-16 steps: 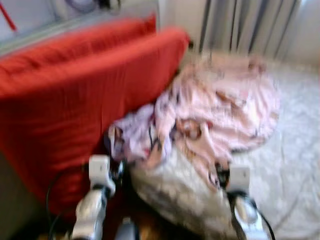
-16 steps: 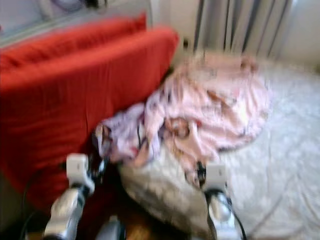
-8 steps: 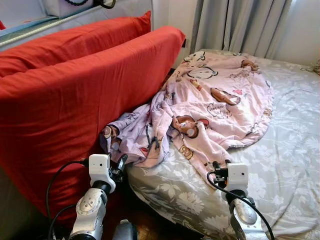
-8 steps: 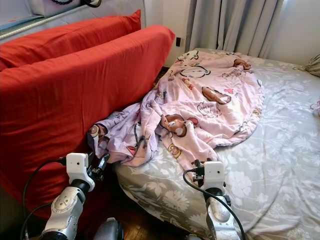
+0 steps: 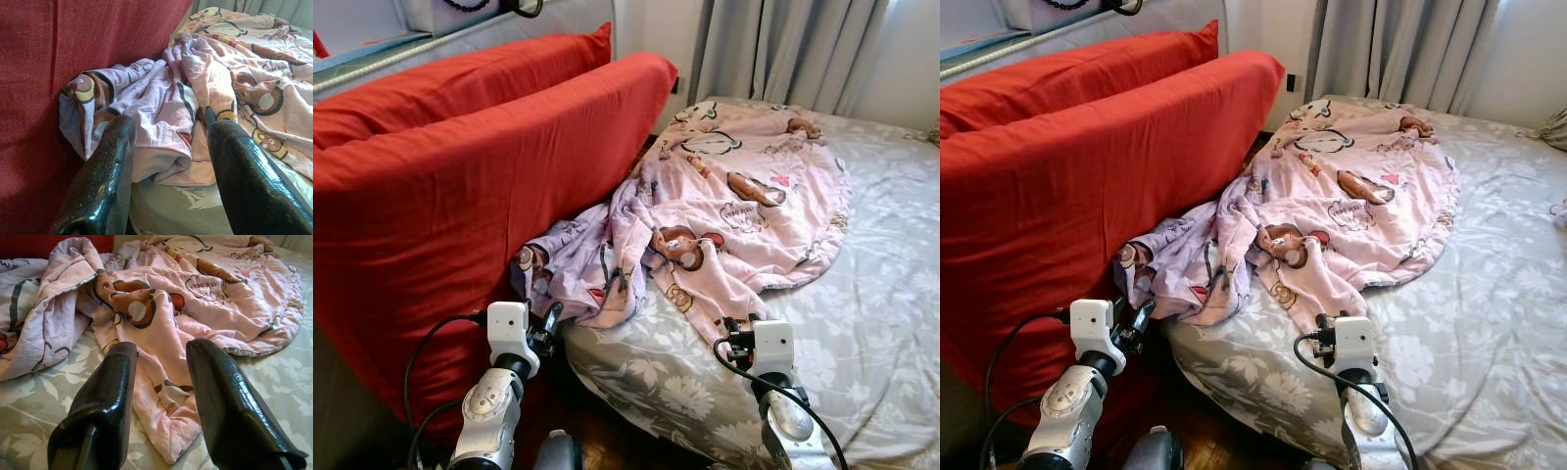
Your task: Clean up the room
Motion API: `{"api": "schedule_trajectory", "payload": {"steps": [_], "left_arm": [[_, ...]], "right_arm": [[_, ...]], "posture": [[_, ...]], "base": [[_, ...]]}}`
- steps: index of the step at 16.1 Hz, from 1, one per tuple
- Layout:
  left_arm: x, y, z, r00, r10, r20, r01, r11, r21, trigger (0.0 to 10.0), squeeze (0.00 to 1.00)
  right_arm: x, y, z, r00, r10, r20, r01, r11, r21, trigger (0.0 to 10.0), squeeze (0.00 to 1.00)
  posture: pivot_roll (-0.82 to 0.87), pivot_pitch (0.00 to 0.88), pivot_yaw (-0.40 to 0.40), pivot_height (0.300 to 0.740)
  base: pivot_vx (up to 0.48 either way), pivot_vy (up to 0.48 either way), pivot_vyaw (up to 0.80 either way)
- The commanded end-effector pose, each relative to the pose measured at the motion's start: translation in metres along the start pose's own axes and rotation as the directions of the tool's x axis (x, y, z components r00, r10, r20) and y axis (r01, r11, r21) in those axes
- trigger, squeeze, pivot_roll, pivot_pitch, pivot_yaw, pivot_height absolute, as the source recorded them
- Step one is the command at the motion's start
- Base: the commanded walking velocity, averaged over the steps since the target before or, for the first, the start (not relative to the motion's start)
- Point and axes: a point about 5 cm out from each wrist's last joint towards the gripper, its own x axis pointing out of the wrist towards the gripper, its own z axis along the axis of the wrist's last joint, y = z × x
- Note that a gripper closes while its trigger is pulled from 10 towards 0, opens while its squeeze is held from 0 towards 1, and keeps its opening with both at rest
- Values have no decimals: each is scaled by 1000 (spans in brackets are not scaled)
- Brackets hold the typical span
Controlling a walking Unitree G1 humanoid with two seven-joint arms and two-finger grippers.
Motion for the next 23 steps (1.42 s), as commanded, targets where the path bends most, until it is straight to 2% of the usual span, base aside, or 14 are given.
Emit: {"api": "schedule_trajectory", "payload": {"steps": [1,8,12,16,18,20,21,23], "left_arm": [[0,0,1,1000,-4,-5,4,1000,-7,10000,0],[1,1,1,1000,-4,-2,4,1000,-4,10000,0],[1,0,2,1000,-10,3,10,1000,-7,10000,0],[2,-1,3,1000,-14,8,14,1000,-11,10000,0],[3,-4,4,1000,-30,10,30,999,-14,10000,0],[5,-7,5,999,-43,12,43,999,-15,10000,0],[9,-12,8,998,-64,19,64,998,-17,10000,0],[20,-21,17,994,-99,38,99,995,-22,10000,0]], "right_arm": [[0,-1,-1,1000,-8,-10,8,1000,6,10000,0],[0,1,0,1000,8,0,-8,1000,-10,10000,0],[0,-1,0,1000,-12,-3,12,1000,14,10000,0],[0,-5,-4,998,-58,-30,60,997,43,10000,0],[1,-12,-15,987,-113,-118,125,987,103,10000,0],[1,-16,-20,977,-139,-165,163,976,146,10000,0],[3,-20,-23,963,-166,-210,208,958,196,10000,0],[7,-27,-27,939,-196,-284,254,950,182,10000,0]], "posture": [[-14,67,3,645],[-12,68,6,645],[-12,68,7,645],[-12,69,9,645],[-4,79,9,645],[0,83,9,645],[9,97,11,645],[28,126,25,645]], "base": [[0,0,0],[302,0,64],[320,0,158],[0,0,0],[0,0,0],[0,0,0],[0,0,0],[0,0,0]]}}
